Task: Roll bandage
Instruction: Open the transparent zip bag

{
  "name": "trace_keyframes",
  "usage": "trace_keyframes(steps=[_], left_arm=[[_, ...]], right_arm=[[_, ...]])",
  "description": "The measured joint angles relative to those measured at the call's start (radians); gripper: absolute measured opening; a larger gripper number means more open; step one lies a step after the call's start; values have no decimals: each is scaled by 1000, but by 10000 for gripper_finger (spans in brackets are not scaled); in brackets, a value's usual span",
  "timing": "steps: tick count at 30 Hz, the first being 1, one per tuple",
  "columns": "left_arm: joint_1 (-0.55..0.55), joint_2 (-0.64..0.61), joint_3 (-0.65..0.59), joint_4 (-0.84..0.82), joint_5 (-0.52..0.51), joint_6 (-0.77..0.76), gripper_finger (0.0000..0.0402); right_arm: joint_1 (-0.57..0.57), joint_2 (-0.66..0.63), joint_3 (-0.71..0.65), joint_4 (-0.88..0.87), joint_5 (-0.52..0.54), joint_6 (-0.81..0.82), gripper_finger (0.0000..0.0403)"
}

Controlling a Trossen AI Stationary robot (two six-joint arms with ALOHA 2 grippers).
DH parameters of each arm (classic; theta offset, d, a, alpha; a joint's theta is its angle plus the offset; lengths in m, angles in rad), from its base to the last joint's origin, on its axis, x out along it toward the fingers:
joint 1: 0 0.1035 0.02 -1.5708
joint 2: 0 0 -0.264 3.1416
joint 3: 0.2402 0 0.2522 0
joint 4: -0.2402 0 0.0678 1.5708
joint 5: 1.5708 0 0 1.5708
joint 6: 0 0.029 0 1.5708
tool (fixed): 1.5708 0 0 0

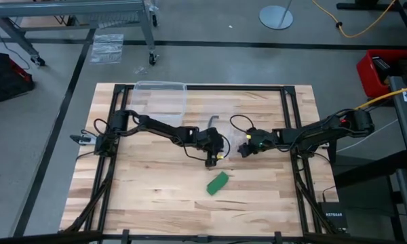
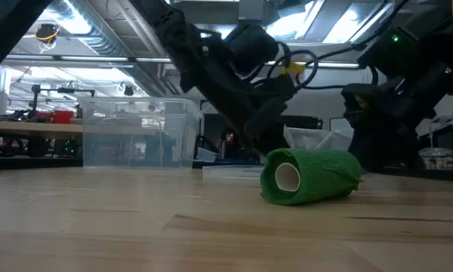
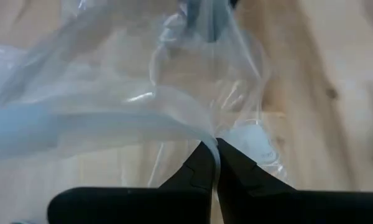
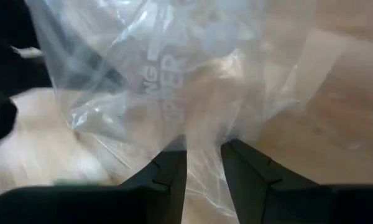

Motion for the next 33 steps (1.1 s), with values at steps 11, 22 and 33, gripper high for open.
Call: trace_keyframes(steps=[11, 22, 33], left_arm=[[-62, -218, -1, -172, -22, 4, 0], [-197, -422, 0, -416, -87, -53, 0], [-416, -453, 0, -533, -115, -262, 0]], right_arm=[[0, -107, 2, 115, -56, -135, 106], [1, -470, 5, 108, -171, -281, 106], [1, -705, 5, 99, -249, -233, 106]])
